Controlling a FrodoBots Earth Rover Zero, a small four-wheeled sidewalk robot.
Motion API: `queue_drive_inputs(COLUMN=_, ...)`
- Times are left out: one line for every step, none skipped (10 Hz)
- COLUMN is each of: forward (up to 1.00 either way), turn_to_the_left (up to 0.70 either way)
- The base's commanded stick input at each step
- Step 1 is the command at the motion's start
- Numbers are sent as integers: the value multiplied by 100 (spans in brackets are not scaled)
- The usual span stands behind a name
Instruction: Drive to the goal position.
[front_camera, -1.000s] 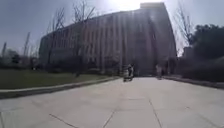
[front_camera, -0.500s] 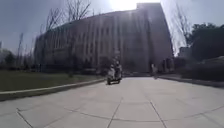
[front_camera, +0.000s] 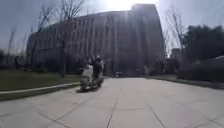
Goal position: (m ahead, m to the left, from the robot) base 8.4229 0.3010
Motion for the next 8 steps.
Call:
queue_drive_inputs(forward=70, turn_to_the_left=0)
queue_drive_inputs(forward=70, turn_to_the_left=0)
queue_drive_inputs(forward=70, turn_to_the_left=0)
queue_drive_inputs(forward=70, turn_to_the_left=0)
queue_drive_inputs(forward=70, turn_to_the_left=0)
queue_drive_inputs(forward=70, turn_to_the_left=4)
queue_drive_inputs(forward=70, turn_to_the_left=12)
queue_drive_inputs(forward=70, turn_to_the_left=14)
